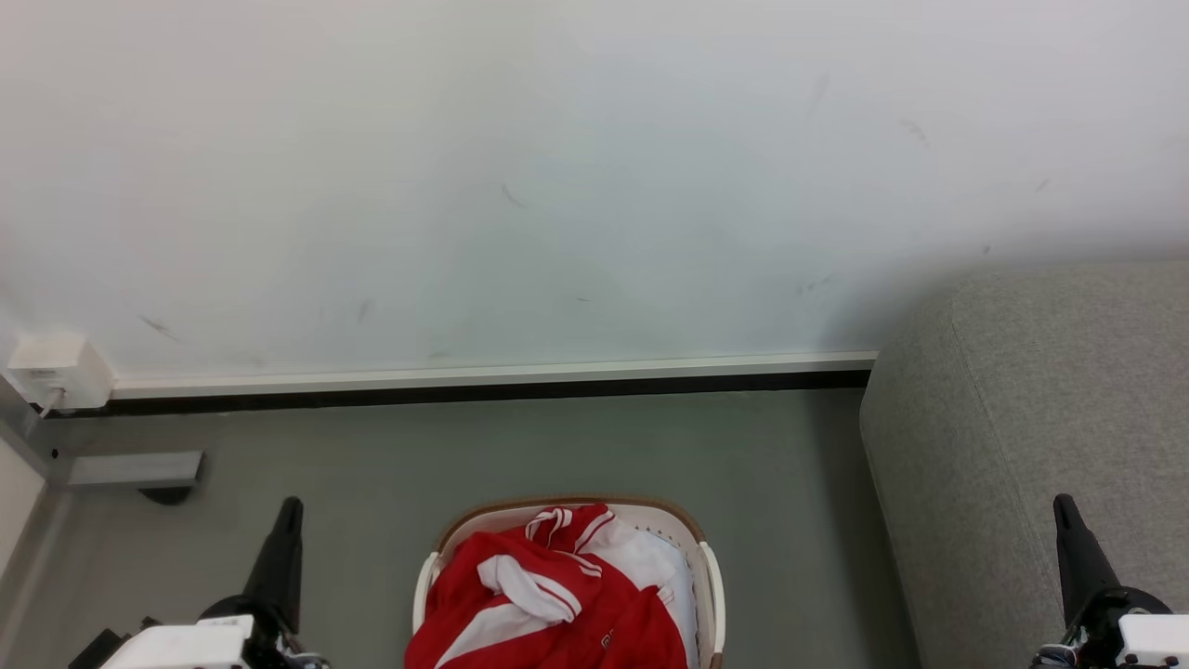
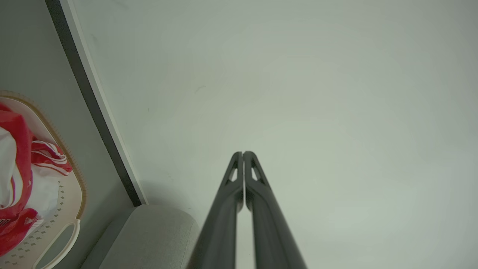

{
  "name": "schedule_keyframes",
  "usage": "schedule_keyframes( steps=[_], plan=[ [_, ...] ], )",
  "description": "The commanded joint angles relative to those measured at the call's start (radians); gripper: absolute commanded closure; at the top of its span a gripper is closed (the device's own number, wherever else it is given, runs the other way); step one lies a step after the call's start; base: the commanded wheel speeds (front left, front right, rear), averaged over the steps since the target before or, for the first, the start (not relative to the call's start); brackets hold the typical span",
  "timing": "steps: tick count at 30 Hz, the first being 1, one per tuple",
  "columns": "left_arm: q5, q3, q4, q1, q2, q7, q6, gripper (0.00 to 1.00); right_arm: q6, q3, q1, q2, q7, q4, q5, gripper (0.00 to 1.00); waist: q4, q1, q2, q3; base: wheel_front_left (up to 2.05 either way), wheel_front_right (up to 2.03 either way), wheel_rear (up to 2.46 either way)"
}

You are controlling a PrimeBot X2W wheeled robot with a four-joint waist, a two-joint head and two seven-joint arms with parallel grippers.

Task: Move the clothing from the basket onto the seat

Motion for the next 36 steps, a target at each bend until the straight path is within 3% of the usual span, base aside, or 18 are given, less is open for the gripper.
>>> schedule_keyframes(
  steps=[1, 36],
  plan=[
    [-0.015, 0.001, -0.004, -0.008, 0.007, 0.004, -0.005, 1.0, -0.002, -0.003, -0.013, -0.007, 0.002, -0.005, 0.002, 1.0, 0.0, 0.0, -0.0001, 0.0, 0.0, 0.0, 0.0],
    [-0.015, 0.001, -0.004, -0.008, 0.007, 0.004, -0.005, 1.0, -0.002, -0.003, -0.013, -0.007, 0.002, -0.005, 0.002, 1.0, 0.0, 0.0, -0.0001, 0.0, 0.0, 0.0, 0.0]
  ],
)
